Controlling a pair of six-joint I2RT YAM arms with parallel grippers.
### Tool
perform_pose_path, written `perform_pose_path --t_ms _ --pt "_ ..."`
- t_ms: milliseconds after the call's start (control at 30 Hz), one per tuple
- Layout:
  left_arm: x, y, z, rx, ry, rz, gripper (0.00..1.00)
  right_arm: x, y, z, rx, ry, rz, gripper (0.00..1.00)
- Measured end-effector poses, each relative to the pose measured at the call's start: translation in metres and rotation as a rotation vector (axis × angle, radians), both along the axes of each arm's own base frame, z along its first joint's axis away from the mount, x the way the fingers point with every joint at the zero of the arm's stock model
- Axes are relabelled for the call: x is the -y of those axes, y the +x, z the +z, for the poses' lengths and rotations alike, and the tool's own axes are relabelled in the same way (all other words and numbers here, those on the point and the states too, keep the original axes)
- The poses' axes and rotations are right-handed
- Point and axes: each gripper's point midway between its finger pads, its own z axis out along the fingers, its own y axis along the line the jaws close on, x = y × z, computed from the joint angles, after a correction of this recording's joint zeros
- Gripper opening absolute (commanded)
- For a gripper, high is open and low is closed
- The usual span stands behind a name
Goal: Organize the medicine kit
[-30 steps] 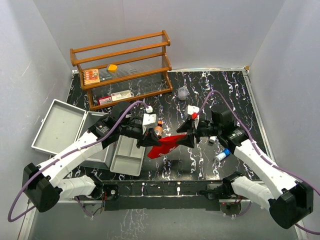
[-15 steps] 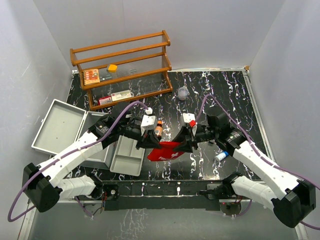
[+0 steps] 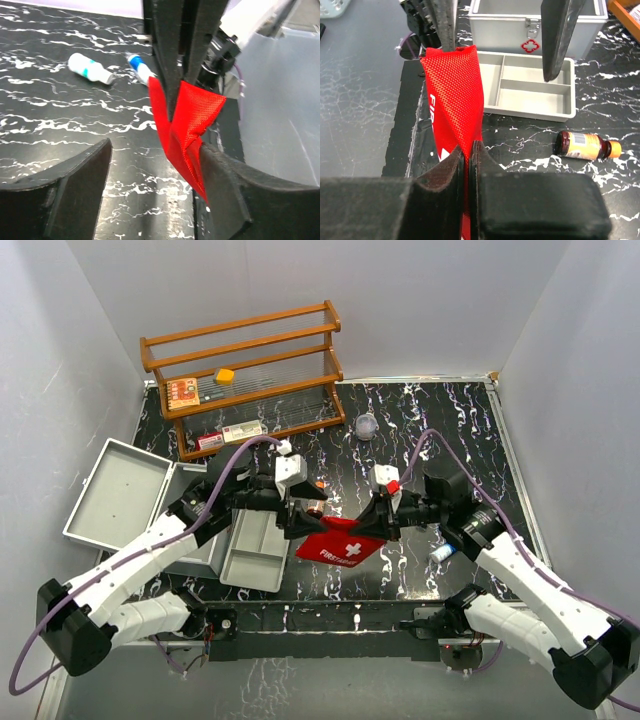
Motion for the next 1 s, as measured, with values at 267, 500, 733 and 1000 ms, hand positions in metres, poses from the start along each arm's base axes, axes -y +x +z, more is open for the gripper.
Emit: perform_pose_path --t_ms 267,500,733,1000 --pt "-0.011 0.051 -0.009 -0.004 -0.022 0.36 0.99 0.003 0.024 0.002 -0.076 -0.014 -0.195 0.0" --pt "-0.034 0.086 0.005 -0.027 -0.092 0.649 0.99 0.01 0.054 0.002 -0.147 -0.009 -0.414 0.0" --pt "-0.054 0.099 0.023 -0.066 -0.167 0.817 0.99 0.023 0.088 0.009 -0.219 0.045 -0.673 0.0" --pt "-0.053 0.095 0.001 -0.196 -0.185 0.841 0.99 0.037 0.126 0.023 -0.395 0.138 -0.963 0.0"
